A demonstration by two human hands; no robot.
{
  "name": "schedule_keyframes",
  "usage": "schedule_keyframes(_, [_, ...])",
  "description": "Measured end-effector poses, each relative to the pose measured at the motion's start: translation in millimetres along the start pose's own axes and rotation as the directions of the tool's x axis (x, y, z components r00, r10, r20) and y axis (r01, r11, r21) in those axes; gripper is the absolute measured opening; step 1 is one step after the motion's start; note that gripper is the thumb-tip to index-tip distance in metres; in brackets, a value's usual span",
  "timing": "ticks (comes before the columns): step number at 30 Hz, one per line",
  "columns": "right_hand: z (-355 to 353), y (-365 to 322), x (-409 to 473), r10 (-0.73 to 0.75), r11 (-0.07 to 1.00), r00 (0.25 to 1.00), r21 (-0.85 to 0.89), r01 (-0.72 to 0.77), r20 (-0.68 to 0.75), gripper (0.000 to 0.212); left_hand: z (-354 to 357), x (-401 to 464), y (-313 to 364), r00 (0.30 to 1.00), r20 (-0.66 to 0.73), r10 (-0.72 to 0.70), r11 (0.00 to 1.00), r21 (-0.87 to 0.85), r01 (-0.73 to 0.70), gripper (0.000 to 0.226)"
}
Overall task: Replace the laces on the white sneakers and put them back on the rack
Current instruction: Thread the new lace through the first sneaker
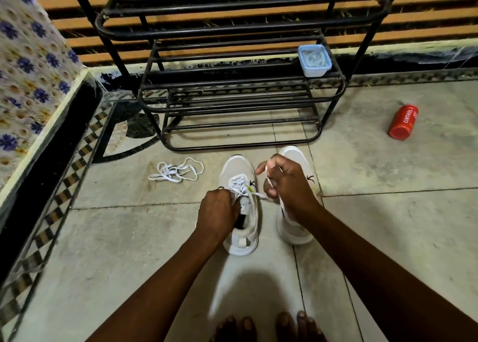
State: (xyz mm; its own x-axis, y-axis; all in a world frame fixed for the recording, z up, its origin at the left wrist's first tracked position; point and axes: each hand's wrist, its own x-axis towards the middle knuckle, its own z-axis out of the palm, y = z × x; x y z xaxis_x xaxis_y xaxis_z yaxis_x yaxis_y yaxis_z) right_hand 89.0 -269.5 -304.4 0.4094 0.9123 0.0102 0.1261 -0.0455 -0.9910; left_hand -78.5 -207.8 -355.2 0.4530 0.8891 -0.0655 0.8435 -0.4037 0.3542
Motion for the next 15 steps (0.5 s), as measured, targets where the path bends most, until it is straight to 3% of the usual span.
schedule_keyframes(1, [-2.9, 8.8, 0.5, -0.143, 0.943, 0.988, -0.292, 0.156, 0.065, 0.028, -0.2, 0.2, 1.9, 1.000, 0.003, 0.006, 1.000, 0.010, -0.006, 0.024])
schedule_keyframes(2, [-4.7, 16.7, 1.7, -0.242, 0.815, 0.959, -0.504, 0.285, 0.150, 0.022, 0.2, 0.7, 3.3, 1.000, 0.007, 0.009, 1.000, 0.017, -0.009, 0.022])
schedule_keyframes(3, [-5.2, 22.5, 2.2, -0.274, 0.706, 0.931, -0.607, 0.366, 0.243, 0.016, 0.8, 1.3, 4.0, 1.000, 0.013, 0.009, 1.000, 0.020, -0.009, 0.020])
schedule_keyframes(5, [-2.3, 29.5, 1.1, -0.193, 0.606, 0.895, -0.669, 0.431, 0.401, 0.012, -0.1, 2.0, 5.1, 1.000, 0.023, 0.006, 1.000, 0.019, -0.006, 0.018])
schedule_keyframes(7, [3.5, 33.6, 1.0, -0.111, 0.512, 0.880, -0.733, 0.448, 0.461, 0.016, -1.2, 1.8, 4.4, 1.000, 0.021, 0.009, 1.000, 0.020, -0.010, 0.020])
schedule_keyframes(11, [-4.7, 34.9, 7.7, -0.123, 0.526, 0.937, -0.779, 0.341, 0.327, 0.030, -1.6, 0.9, 3.7, 1.000, 0.019, 0.009, 1.000, 0.023, -0.010, 0.027])
schedule_keyframes(15, [-7.7, 19.6, 4.1, -0.202, 0.559, 0.950, -0.769, 0.311, 0.237, 0.020, -0.1, 4.2, 3.3, 1.000, 0.022, 0.008, 1.000, 0.030, -0.009, 0.028])
